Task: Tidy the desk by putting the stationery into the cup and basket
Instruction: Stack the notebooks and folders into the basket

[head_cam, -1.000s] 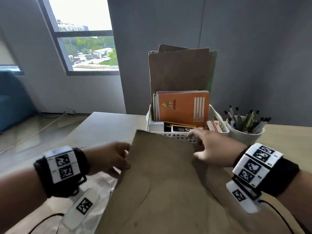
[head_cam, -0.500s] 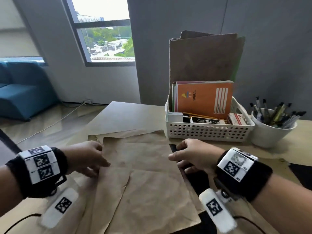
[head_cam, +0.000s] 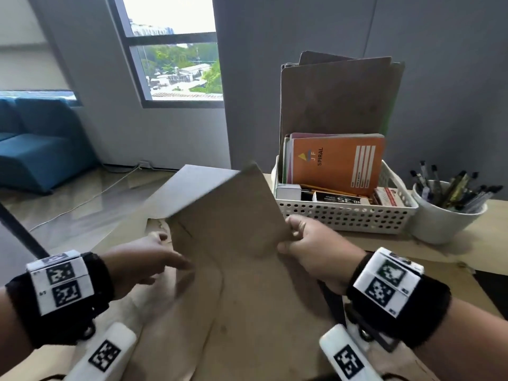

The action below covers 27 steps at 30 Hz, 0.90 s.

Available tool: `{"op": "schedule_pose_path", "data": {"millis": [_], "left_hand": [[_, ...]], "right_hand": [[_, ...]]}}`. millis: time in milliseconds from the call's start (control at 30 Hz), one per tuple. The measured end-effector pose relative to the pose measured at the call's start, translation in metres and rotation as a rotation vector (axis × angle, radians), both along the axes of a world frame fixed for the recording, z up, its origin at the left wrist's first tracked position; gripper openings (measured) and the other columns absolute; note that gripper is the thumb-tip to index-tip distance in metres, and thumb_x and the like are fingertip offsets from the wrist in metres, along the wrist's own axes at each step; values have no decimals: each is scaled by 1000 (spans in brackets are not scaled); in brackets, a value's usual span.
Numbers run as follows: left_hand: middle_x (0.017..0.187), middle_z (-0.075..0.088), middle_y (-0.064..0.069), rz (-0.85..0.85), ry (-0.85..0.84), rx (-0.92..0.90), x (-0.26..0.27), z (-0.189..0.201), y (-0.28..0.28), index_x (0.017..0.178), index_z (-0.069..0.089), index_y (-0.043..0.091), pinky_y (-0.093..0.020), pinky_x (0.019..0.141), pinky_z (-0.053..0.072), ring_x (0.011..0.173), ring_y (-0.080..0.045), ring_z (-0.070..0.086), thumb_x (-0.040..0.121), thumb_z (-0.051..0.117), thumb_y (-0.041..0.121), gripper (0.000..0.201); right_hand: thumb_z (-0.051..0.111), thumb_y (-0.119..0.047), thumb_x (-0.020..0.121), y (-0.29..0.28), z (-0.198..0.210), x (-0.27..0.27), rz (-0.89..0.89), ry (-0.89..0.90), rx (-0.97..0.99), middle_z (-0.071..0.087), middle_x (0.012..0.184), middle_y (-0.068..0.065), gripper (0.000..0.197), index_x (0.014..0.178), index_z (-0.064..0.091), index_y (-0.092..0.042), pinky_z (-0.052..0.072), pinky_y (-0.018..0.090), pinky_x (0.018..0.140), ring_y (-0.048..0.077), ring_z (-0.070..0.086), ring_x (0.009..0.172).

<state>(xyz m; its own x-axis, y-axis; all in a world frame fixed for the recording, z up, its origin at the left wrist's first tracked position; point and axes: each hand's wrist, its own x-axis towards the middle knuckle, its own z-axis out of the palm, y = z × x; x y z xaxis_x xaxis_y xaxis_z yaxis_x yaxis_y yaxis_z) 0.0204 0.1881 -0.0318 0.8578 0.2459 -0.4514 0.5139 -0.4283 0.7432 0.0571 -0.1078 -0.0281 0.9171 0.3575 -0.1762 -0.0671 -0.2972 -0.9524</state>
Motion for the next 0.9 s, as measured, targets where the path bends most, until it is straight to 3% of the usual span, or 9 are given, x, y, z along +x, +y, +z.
{"op": "schedule_pose_path", "data": {"millis": [100,167,233,333,467,567,667,767,900], "left_hand": [[122,72,-4,-120,-178,-165,-1,25,-10,127,65,16,-41,92,46,114,-33,62,41,94,43,95],[131,69,-7,-152,-335,-434,6,46,-22,129,64,6,-44,105,46,120,-33,60,62,91,25,75],[132,68,-15,-143,-544,-553,14,66,-45,131,61,1,-42,103,52,119,-30,65,80,73,0,52],[122,73,-15,-136,-736,-473,25,69,-79,128,60,-1,-37,97,58,115,-26,69,89,53,-18,42],[112,77,-9,-162,-587,-395,35,31,-104,115,70,9,-33,80,61,106,-23,73,93,52,-13,35],[118,76,-11,-142,-473,-523,50,23,-105,119,70,6,-39,87,56,108,-27,72,98,53,-3,28],[118,75,-13,-152,-617,-542,79,47,-100,123,67,2,-37,87,60,108,-29,72,98,52,-3,29],[122,72,-18,-138,-834,-545,120,87,-95,128,63,-1,-38,86,60,104,-31,70,92,56,-9,37],[125,63,-33,-60,-1103,-395,193,138,-95,122,65,-2,-65,96,50,108,-44,64,83,60,-9,40]], "right_hand": [[49,10,98,-16,35,-3,-37,-128,219,73,92,13,25,106,63,-9,56,34,66,23,68,76],[50,4,100,-29,56,0,-67,-235,320,76,97,5,23,107,62,-14,58,31,72,18,71,84],[54,3,99,-40,67,5,-138,-353,359,77,105,0,25,114,61,-16,58,31,80,16,72,97],[64,3,91,-54,65,9,-261,-449,329,76,107,-6,37,123,58,-15,59,33,87,12,71,103],[70,-9,79,-72,31,22,-327,-357,184,72,121,-8,60,132,54,-31,53,47,101,13,66,116],[64,2,82,-85,28,38,-277,-295,47,69,119,-8,59,129,50,-32,55,40,99,7,65,113],[60,2,87,-99,55,68,-274,-390,-162,64,106,-5,39,113,54,-25,54,20,80,-1,65,94],[65,-17,86,-111,85,116,-301,-472,-616,53,131,0,44,128,56,-25,54,39,97,19,57,117],[69,-28,85,-108,108,173,-277,-542,-1001,49,144,4,56,139,52,-25,48,47,105,28,50,128]]}}
